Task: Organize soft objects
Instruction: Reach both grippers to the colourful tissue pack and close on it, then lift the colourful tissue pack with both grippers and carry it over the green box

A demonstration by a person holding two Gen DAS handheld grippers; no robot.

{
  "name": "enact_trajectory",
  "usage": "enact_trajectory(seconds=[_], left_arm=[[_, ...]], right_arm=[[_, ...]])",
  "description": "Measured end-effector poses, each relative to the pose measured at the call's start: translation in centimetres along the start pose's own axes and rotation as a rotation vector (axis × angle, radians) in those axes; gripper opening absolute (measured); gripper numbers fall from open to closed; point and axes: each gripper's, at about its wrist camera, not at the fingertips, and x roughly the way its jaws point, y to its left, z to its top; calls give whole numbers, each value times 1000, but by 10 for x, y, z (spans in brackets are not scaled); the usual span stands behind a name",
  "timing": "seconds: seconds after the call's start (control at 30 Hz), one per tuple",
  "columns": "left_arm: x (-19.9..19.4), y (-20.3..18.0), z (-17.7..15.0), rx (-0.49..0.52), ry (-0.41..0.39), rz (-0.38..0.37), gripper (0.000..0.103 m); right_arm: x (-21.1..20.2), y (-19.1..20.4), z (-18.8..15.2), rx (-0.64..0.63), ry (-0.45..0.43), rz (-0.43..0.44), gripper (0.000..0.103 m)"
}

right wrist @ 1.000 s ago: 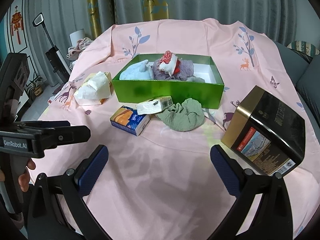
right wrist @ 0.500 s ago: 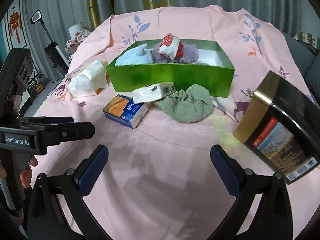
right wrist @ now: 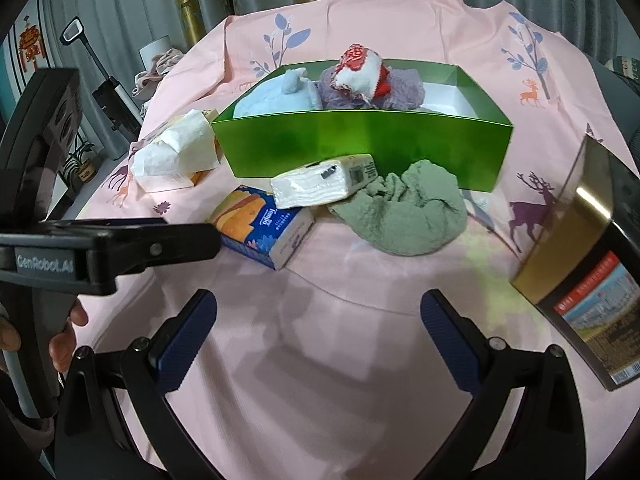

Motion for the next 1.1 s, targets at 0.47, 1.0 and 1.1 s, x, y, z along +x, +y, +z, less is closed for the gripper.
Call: enact_trajectory(seconds=[0.47,1.0,1.1], left_arm=[[24,-1,13,56,40,-6,100],[33,4,19,41,62,-81,66],[33,1,18,60,60,-70,65]], right_arm=[[28,5,8,7,25,65,90],[58,12,28,13,56,178,53],[60,15,29,5,62,199,48]])
